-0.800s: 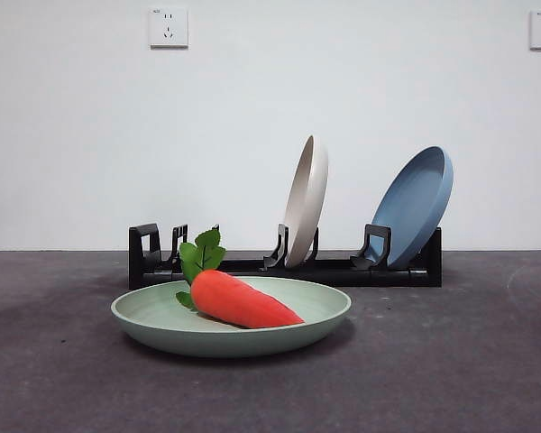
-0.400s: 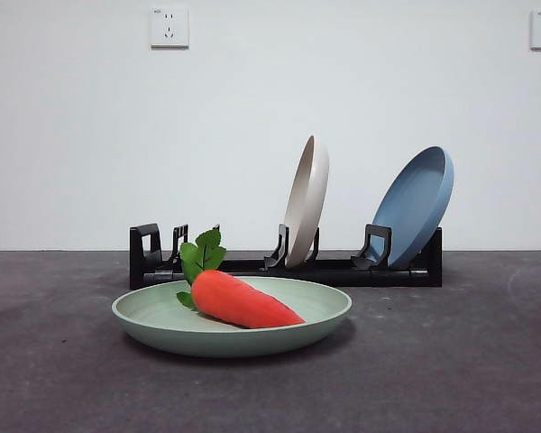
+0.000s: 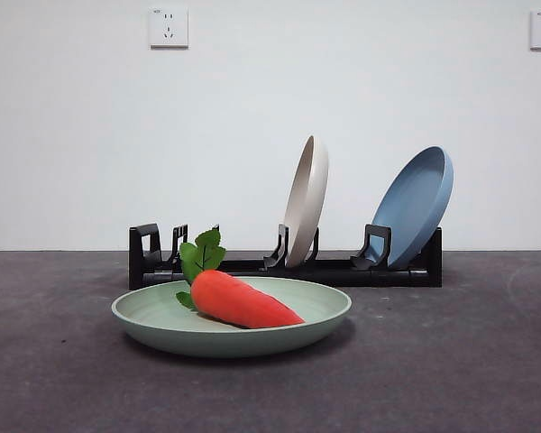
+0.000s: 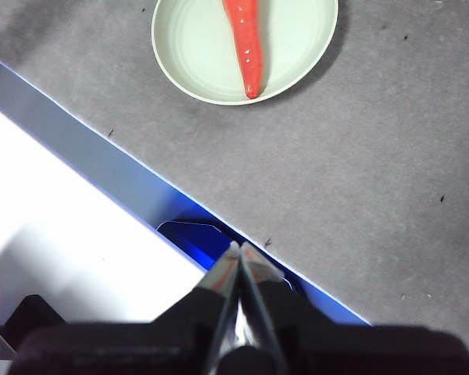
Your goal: Take the green plate from the plate rack,put the plate on the table,take the carrot from the table,put the carrot in the plate
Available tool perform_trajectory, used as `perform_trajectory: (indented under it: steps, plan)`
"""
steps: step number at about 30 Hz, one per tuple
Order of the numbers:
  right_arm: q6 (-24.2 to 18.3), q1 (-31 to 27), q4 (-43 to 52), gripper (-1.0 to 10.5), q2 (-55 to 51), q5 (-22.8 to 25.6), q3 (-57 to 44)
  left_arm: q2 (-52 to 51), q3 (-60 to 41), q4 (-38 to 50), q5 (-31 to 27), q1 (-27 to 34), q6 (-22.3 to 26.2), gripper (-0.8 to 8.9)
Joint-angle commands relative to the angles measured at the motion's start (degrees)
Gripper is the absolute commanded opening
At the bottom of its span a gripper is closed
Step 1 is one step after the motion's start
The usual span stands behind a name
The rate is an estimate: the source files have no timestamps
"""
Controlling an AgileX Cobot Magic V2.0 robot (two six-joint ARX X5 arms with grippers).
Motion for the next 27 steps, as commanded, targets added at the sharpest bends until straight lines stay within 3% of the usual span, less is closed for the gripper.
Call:
perform_trajectory:
  steps: [1,10,27]
  plan:
    - [-0.5,0.1,0.1,0.0,-0.1,0.1,-0.1,-1.4,-2.7,0.5,0.0,0.2,-0.4,-0.02]
    - [-0.5,0.1,0.1,0.0,-0.1,0.1,-0.1,-3.3,-5.2,-4.3,0.1,0.2,-0.8,-0.02]
    - [-0.5,0.1,0.1,0.0,-0.1,0.1,-0.1,-3.3,-5.2,-4.1,0.0,0.2,-1.6,-0.02]
